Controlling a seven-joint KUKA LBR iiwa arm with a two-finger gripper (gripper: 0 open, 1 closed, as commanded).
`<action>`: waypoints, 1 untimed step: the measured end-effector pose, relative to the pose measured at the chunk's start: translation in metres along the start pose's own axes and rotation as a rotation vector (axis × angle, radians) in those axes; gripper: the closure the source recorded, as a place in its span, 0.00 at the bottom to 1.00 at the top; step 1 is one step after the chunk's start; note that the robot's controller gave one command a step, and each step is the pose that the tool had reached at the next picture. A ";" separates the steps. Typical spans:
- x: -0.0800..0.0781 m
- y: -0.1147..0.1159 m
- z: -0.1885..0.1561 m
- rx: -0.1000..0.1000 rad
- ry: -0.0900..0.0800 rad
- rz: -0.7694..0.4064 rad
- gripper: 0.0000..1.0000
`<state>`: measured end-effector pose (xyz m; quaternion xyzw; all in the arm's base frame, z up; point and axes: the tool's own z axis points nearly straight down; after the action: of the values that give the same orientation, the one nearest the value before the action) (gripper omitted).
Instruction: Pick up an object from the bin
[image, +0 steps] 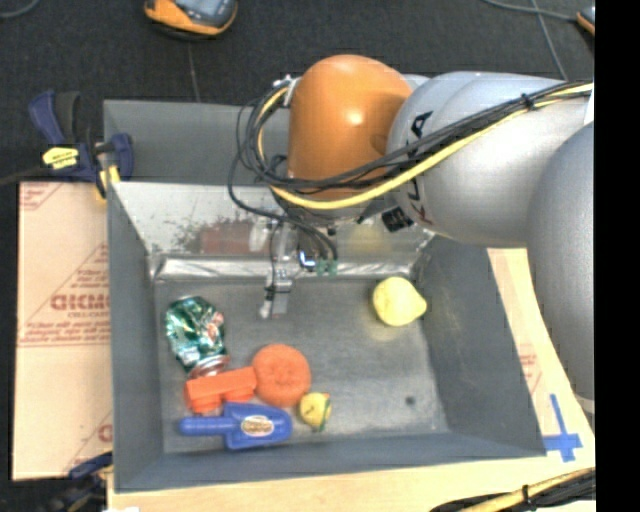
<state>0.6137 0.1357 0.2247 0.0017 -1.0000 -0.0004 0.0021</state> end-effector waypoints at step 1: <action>-0.002 -0.001 -0.004 -0.001 -0.008 0.002 0.00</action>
Offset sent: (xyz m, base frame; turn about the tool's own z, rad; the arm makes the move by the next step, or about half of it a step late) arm -0.0776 0.0114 -0.1547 -0.4320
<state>0.6154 0.1352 0.2290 0.0004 -1.0000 -0.0009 -0.0018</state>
